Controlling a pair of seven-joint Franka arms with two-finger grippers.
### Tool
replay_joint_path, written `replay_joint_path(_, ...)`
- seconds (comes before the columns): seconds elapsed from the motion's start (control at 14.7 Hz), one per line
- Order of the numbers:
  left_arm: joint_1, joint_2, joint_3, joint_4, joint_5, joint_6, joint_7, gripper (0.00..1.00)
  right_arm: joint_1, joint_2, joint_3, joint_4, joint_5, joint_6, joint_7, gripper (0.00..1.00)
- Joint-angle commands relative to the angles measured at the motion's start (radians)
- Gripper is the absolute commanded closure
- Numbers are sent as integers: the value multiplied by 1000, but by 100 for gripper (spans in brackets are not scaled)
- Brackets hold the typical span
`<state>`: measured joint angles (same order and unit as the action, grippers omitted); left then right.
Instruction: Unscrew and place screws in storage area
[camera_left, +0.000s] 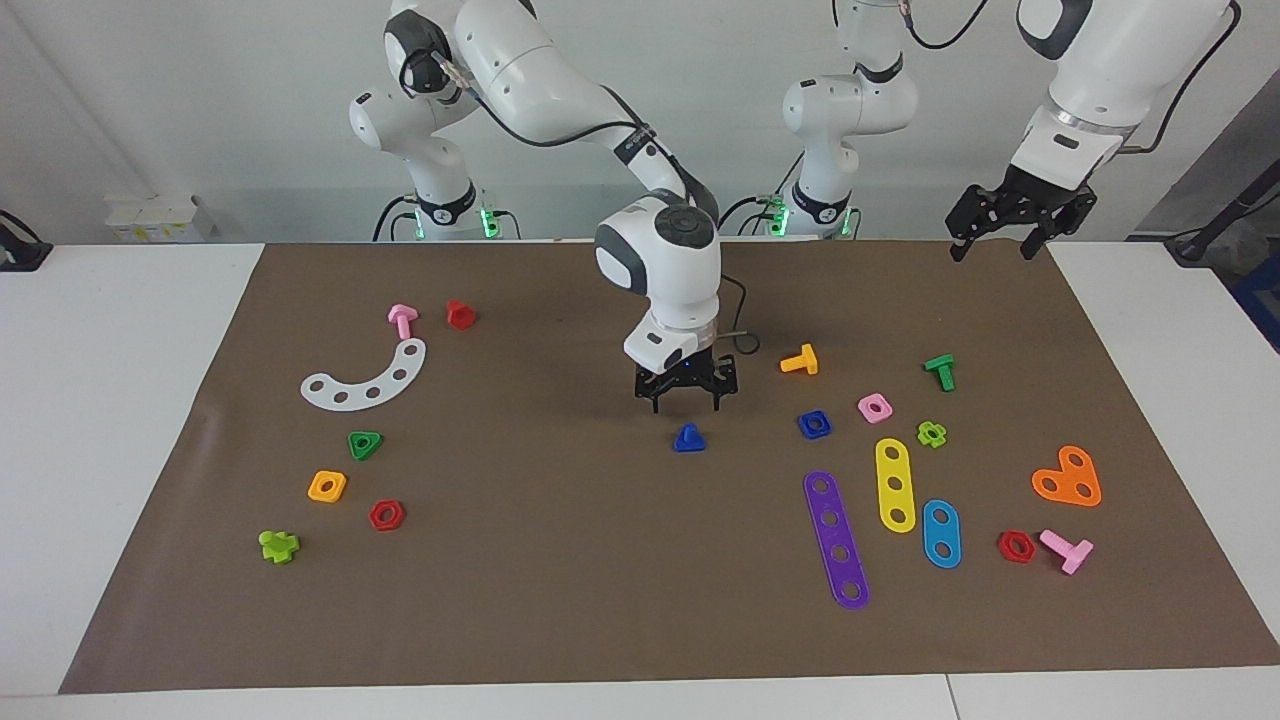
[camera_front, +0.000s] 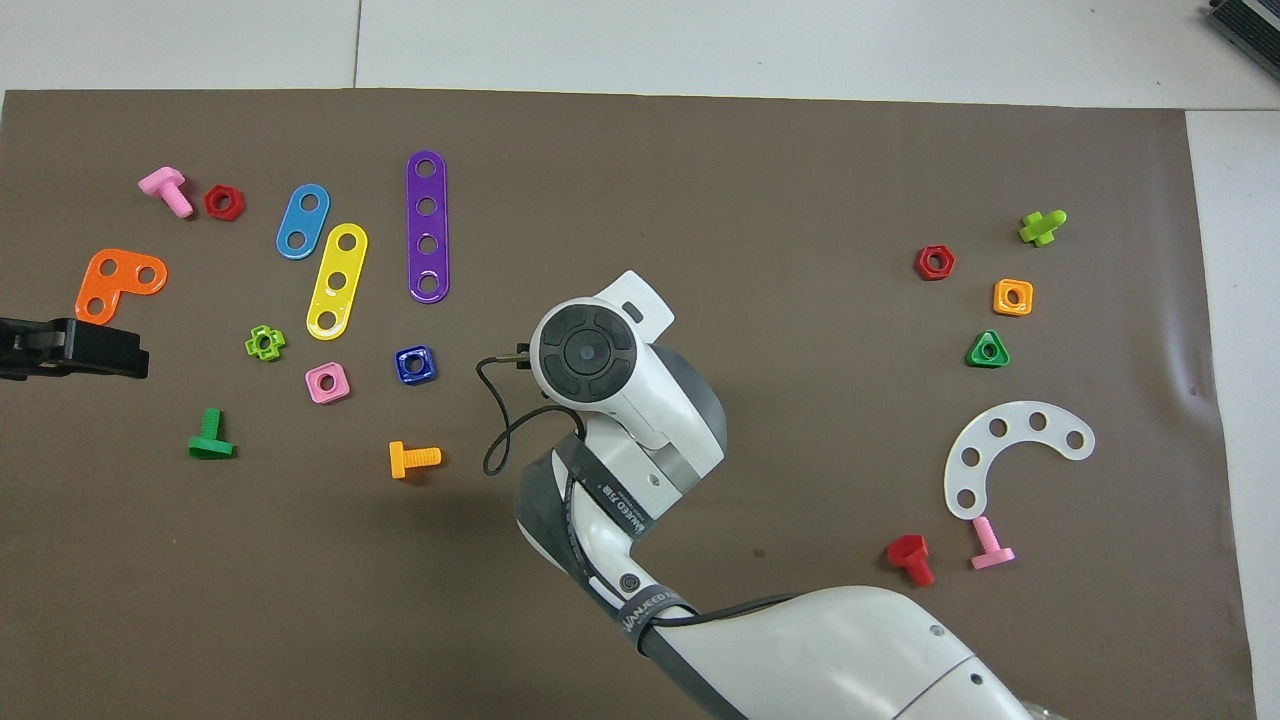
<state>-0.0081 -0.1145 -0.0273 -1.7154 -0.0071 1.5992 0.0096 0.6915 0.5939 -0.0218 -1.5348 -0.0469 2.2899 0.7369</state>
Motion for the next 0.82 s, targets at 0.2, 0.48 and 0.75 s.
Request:
replay_joint_path(0.2,-21,-16,3,-92,-4,83,-13,0,-20,32,-1,33,-82,68,-51,3)
replay_joint_path(0.48,-19,-19,3,-92,-4,82,-7,0,-12,41,-1,33,-68,77,-70,22)
replay_joint_path(0.75,-6,7,7,-18,-4,52,3,0,-6,40,0,22,-61,77,-65,35)
